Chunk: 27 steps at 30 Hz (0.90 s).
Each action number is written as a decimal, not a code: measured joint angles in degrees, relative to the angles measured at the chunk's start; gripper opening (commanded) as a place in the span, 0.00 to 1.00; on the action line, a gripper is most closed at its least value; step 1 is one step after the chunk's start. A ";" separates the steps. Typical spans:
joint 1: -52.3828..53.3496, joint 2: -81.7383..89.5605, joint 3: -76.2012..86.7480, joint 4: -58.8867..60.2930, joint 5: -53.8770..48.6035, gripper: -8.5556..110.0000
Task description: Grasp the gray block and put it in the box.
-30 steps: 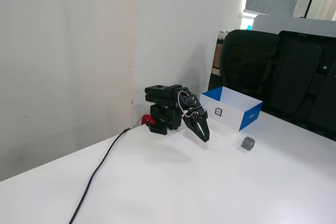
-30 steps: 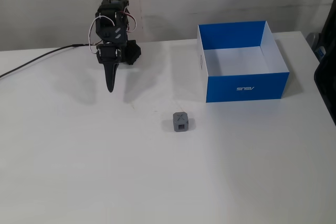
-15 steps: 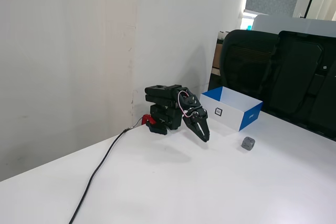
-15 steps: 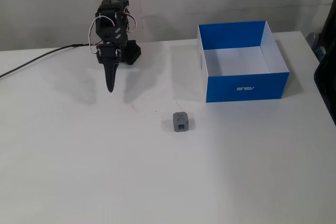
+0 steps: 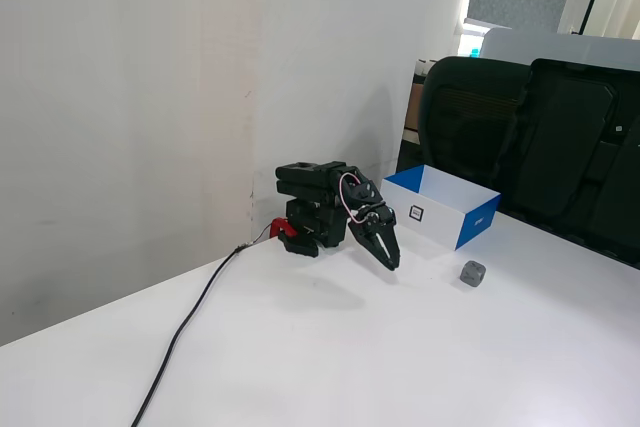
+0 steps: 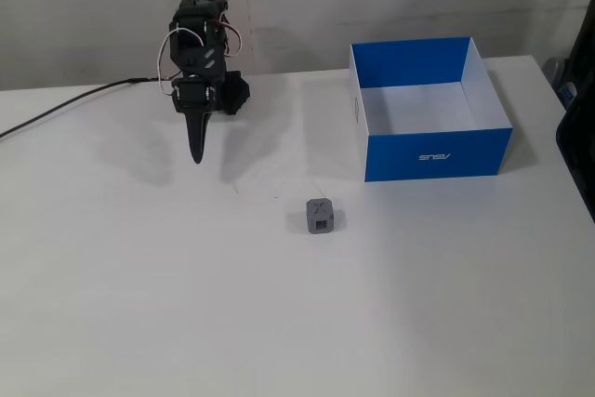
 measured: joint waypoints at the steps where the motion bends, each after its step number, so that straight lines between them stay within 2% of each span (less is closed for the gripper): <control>1: 0.00 0.00 0.00 0.00 0.00 0.07; 27: 1.41 0.00 0.00 5.62 2.29 0.07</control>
